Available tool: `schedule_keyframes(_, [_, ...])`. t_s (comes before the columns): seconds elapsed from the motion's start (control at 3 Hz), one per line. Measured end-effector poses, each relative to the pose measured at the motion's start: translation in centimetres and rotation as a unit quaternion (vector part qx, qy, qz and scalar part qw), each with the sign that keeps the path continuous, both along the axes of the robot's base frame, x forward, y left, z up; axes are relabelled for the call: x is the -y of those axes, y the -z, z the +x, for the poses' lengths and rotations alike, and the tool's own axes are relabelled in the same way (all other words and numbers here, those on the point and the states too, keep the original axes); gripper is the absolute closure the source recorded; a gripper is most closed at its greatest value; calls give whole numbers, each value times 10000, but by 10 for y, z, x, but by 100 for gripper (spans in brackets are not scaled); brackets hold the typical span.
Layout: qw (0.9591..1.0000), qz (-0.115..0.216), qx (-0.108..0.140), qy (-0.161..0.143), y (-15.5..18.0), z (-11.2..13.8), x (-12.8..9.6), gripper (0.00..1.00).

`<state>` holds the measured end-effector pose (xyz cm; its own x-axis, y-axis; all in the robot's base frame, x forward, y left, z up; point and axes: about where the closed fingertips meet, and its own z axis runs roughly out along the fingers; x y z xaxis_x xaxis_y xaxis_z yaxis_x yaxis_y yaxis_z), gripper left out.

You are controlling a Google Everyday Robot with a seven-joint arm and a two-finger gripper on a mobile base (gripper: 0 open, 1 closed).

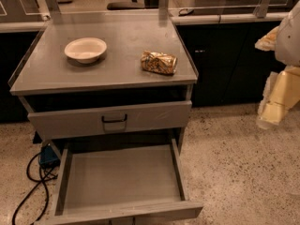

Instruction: Place orange can into middle drawer

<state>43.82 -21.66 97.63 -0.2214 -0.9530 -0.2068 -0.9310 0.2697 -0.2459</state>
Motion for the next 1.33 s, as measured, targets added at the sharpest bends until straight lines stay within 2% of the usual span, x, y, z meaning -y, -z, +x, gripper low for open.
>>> schedule_keyframes(0.67, [10000, 10, 25, -50, 0, 3, -4, 0])
schedule_keyframes(1.0, [9989, 49, 64, -460, 13, 34, -40, 0])
schedule_keyframes(1.33, [9958, 224, -29, -890, 34, 88, -88, 0])
